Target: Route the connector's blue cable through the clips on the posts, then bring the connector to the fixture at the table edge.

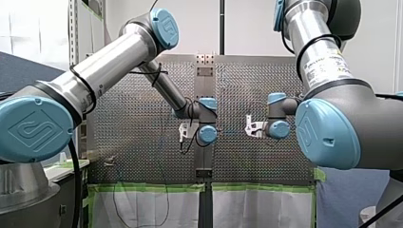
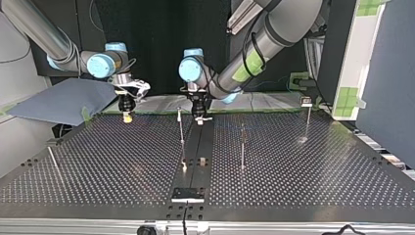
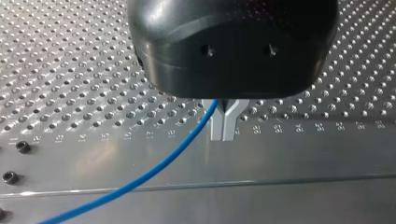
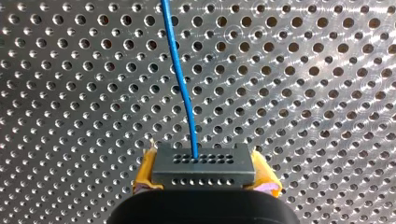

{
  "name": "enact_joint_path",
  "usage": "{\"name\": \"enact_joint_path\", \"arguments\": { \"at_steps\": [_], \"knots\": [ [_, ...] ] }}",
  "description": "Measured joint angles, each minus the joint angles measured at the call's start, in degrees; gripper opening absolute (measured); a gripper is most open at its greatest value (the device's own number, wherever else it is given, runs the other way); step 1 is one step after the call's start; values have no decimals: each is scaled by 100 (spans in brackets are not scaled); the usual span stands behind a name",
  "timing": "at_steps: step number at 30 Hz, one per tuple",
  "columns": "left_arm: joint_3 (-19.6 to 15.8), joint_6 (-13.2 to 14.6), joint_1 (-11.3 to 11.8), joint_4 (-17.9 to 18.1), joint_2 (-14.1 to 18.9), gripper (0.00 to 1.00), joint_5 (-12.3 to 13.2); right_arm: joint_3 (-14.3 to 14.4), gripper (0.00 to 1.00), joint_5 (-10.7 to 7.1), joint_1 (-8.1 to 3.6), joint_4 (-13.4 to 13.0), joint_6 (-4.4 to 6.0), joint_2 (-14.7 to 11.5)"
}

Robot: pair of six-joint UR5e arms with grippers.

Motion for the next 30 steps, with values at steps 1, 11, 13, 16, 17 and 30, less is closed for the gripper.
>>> {"name": "enact_joint_path", "arguments": {
  "at_steps": [1,11,13,16,17,30],
  "knots": [
    [5,5,7,-7,0,0,2,-17,0,1,0,21,0,0],
    [29,48,66,-42,0,0,45,-134,0,6,-9,138,5,2],
    [41,57,88,-47,-2,0,66,-164,0,6,-12,158,5,2],
    [78,74,121,-74,-3,0,77,-202,0,7,-23,179,7,2],
    [89,83,130,-86,-3,0,76,-214,0,9,-28,190,6,2],
    [150,108,173,-216,-1,36,224,-289,0,34,-53,316,-1,5]
  ]
}}
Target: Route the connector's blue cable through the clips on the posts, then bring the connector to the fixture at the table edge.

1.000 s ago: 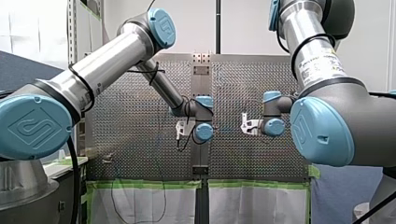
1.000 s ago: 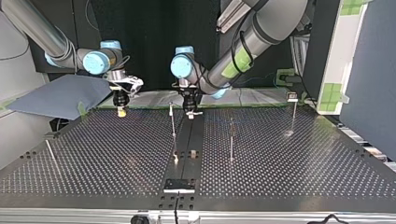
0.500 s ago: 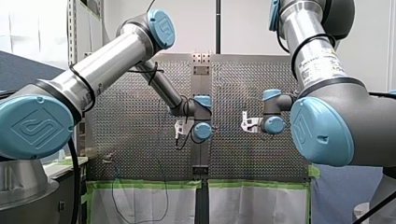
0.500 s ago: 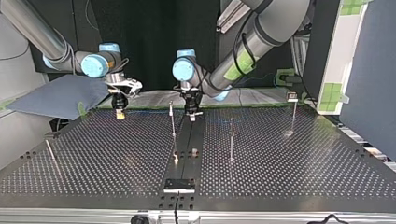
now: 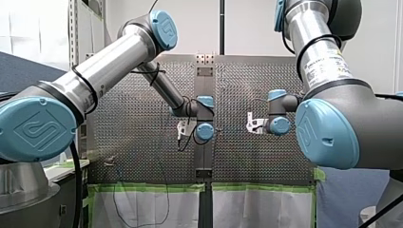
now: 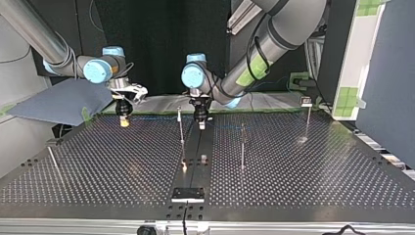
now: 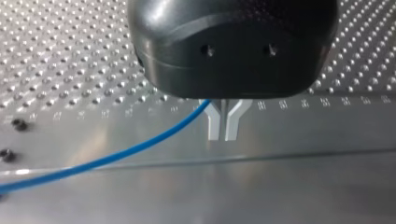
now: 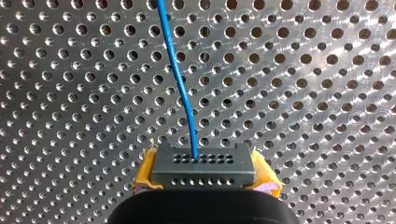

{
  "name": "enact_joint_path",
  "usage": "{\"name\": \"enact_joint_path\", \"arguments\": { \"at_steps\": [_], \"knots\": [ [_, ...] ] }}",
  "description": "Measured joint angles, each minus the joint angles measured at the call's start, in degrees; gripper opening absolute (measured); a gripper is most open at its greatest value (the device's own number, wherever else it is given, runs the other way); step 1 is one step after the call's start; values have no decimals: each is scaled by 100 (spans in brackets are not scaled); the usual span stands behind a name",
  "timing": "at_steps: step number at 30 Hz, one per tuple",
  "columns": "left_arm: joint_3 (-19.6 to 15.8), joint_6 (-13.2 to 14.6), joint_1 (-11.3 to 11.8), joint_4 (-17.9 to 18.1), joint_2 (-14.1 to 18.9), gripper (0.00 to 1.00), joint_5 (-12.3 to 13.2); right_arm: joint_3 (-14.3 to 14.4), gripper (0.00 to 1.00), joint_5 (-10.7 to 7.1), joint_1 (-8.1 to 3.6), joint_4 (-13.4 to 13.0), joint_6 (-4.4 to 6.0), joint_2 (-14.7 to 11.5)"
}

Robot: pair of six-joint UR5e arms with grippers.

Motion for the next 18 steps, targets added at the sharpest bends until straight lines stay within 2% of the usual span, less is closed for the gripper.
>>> {"name": "enact_joint_path", "arguments": {
  "at_steps": [1,2,3,4,12,18],
  "knots": [
    [0,9,-1,-14,0,60,42,0,0,-2,0,1,0,1],
    [1,15,-3,-36,0,60,85,0,0,-4,0,1,-1,1],
    [1,20,-7,-76,0,77,148,0,0,-6,2,2,-1,0],
    [2,22,-11,-108,0,100,196,0,0,-7,4,2,0,1],
    [1,43,-83,-485,4,100,600,-1,0,-18,23,13,0,10],
    [1,37,-95,-755,50,100,708,-1,0,-19,35,30,0,13]
  ]
}}
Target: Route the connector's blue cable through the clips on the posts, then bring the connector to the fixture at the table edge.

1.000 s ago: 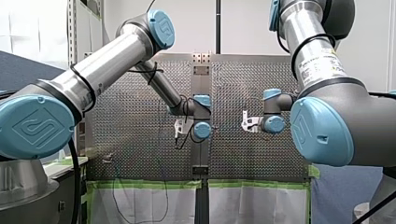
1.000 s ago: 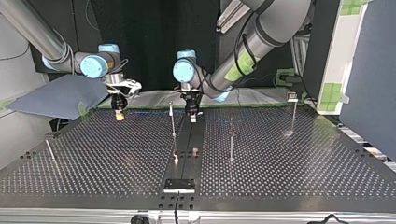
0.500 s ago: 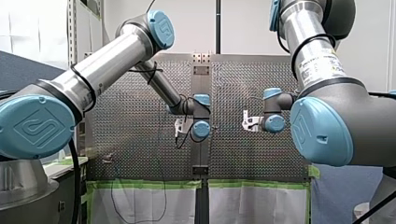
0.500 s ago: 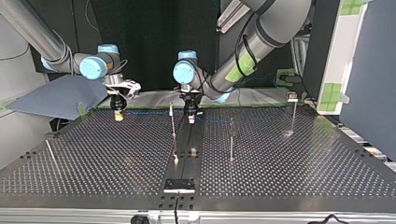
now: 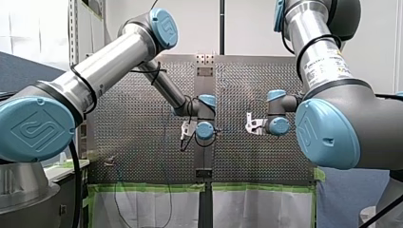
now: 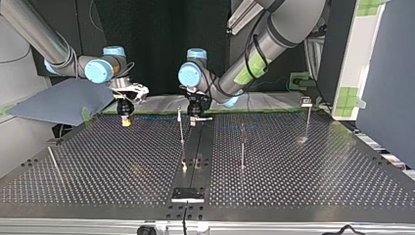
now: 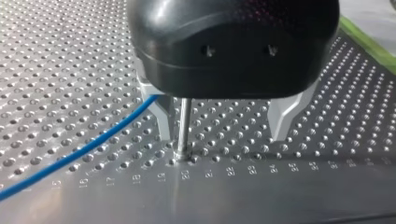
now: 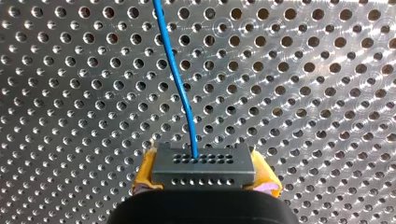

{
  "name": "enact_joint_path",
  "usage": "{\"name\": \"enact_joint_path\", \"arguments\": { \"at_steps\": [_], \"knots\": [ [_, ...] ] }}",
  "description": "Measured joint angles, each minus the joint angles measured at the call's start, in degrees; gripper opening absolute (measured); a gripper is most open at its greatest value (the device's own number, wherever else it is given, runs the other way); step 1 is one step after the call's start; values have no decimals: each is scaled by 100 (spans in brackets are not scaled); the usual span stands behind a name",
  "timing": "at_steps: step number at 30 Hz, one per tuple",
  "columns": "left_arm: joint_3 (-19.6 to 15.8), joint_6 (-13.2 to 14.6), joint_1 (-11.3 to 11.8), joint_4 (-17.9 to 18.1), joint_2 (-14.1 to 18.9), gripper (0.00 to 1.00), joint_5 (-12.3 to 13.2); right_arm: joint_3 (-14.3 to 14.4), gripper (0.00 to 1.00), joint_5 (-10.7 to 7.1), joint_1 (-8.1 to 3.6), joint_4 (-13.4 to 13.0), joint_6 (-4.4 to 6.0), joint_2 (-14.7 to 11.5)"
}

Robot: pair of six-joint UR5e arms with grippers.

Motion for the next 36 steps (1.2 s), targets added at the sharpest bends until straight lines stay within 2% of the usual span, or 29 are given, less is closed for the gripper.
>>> {"name": "enact_joint_path", "arguments": {
  "at_steps": [5,11,18,31,36],
  "knots": [
    [-1,-9,-16,-211,98,100,128,0,0,-7,3,17,0,1],
    [-63,-74,-49,-376,160,100,404,0,0,-9,3,41,0,1],
    [-380,-257,-61,-142,327,100,685,0,0,-9,0,58,0,1],
    [-617,-277,-169,-35,383,100,810,0,0,-9,-2,86,-8,3],
    [-770,-282,-193,111,474,100,818,0,0,-9,-5,84,-9,3]
  ]
}}
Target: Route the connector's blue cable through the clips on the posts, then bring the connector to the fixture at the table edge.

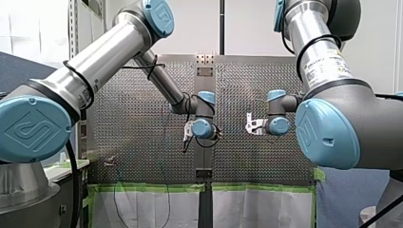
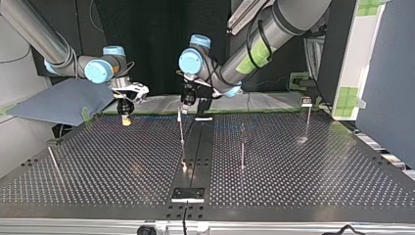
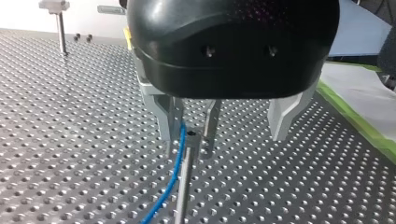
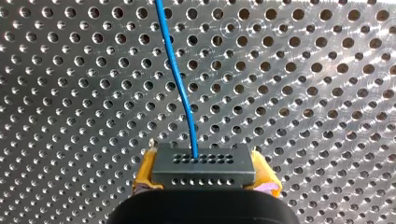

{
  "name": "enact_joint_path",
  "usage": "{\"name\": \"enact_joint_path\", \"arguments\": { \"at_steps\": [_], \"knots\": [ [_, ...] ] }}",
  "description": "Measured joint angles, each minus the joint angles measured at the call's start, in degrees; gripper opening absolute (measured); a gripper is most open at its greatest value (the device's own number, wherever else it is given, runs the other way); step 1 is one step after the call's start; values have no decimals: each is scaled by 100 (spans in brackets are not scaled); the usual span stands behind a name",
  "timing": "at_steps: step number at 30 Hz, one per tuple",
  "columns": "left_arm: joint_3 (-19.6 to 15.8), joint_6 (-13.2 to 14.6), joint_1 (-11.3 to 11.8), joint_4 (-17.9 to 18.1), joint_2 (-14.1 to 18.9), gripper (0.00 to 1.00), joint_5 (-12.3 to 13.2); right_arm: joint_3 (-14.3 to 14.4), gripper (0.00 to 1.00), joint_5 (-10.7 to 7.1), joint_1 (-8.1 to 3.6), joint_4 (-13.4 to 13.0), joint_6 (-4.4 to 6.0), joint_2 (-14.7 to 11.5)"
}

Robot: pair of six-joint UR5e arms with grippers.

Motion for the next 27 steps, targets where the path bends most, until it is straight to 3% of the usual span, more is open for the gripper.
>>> {"name": "enact_joint_path", "arguments": {
  "at_steps": [27],
  "knots": [
    [-74,-43,-159,62,66,100,-36,0,0,-32,-3,0,14,-1]
  ]
}}
